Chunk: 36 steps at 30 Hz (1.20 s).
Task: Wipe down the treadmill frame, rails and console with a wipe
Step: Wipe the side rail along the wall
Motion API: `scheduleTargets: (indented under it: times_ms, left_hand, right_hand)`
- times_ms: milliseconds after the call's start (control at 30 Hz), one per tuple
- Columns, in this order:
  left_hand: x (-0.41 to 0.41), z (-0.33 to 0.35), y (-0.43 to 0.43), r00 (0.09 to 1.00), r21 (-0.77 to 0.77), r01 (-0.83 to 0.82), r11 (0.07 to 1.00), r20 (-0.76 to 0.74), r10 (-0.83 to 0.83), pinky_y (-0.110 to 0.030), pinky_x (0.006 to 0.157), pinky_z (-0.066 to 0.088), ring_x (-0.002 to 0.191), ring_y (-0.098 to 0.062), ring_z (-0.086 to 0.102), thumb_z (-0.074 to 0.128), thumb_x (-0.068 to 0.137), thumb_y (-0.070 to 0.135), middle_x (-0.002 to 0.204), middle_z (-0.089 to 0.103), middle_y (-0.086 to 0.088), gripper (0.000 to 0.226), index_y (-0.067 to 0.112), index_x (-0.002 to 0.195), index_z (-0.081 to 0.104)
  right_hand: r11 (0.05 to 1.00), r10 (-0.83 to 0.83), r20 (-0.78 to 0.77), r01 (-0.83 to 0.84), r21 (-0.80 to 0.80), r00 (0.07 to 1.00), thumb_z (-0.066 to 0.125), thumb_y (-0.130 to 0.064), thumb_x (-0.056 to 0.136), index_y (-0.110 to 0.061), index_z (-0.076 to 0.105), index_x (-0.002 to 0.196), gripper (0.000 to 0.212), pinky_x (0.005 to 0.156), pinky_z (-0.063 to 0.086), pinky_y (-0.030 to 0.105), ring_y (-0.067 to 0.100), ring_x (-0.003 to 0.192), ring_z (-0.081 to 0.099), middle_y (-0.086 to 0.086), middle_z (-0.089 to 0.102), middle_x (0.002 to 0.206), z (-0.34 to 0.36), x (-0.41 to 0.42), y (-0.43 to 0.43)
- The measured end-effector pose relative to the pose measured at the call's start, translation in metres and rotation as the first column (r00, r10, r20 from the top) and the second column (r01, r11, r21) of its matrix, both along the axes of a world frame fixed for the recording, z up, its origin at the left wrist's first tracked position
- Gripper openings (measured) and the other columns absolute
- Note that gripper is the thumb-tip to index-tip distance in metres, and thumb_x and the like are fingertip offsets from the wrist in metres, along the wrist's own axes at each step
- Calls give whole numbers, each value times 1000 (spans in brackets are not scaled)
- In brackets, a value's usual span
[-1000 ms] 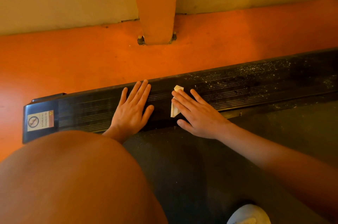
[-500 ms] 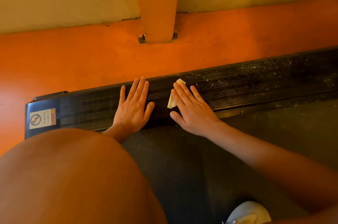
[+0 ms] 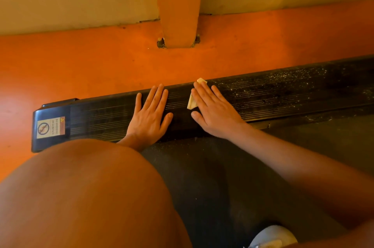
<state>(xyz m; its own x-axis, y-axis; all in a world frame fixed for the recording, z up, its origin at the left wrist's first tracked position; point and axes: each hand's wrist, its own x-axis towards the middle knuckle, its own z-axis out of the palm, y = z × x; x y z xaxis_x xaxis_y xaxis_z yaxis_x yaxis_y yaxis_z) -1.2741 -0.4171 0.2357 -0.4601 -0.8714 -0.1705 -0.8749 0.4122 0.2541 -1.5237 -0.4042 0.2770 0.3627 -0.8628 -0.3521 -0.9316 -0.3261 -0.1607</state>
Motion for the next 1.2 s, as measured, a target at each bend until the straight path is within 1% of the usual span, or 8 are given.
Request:
scheduleTargets:
  times_ms: [167,267,433,633,833,1000,1100,1200]
  left_hand:
    - [2,-2,1,999,-40,17,999,-27,-18,-61,123,4,157,-21,-4,21,105,56,170,1,0,65,26,162,12]
    - [-1,-1,1,999,-40,23,999,-24,-24,-62,123,4,157,-23,-1,23,105,54,170,5,0,63,27,162,16]
    - [3,0,2,1000,-29,20,999,-19,-20,-63,123,5,157,-22,-2,23,105,54,170,4,0,64,27,162,16]
    - [1,1,1,1000,-44,23,999,-14,-24,-62,123,5,157,-22,-2,23,105,53,170,7,-2,63,26,162,17]
    - [4,-1,2,1000,-30,21,999,-11,-21,-62,123,4,157,-22,-4,22,105,54,171,4,-1,63,27,162,13]
    - [2,-1,1,1000,-45,22,999,-20,-22,-62,123,5,157,-23,-2,22,105,54,170,6,-2,64,27,162,15]
    - [1,-1,0,999,-50,21,999,-24,-22,-62,123,4,157,-24,0,23,105,53,170,8,-3,63,26,162,17]
    - [2,-1,3,999,-43,26,999,-29,-27,-61,123,3,157,-24,0,23,105,53,170,8,-3,63,26,162,16]
  right_hand:
    - [998,-45,79,40,53,996,16,-58,107,-14,-4,163,74,127,-7,39,18,155,-21,4,-17,170,6,5,48]
    - [999,-34,56,33,25,998,15,-58,107,-14,-3,163,74,128,-7,40,18,156,-19,4,-15,170,2,1,34]
    - [999,-32,1,32,7,999,15,-56,107,-12,-7,162,74,128,-6,42,20,155,-21,7,-18,170,1,1,-4]
    - [999,-22,80,18,45,997,17,-53,108,-15,-2,163,69,129,-1,41,18,156,-17,4,-13,171,1,7,61]
    - [999,-44,15,44,12,999,14,-57,107,-13,-5,163,74,129,-3,42,19,156,-19,6,-16,170,-1,7,4]
    - [998,-58,86,54,42,995,19,-61,106,-15,1,164,76,127,-9,40,16,156,-20,3,-15,171,6,13,65]
    - [999,-33,49,32,18,998,17,-59,106,-17,1,163,73,126,-12,42,15,156,-17,1,-10,171,4,7,46]
    - [1000,1,32,0,-30,999,18,-54,108,-14,8,163,69,127,-6,41,19,158,-7,5,0,172,2,4,15]
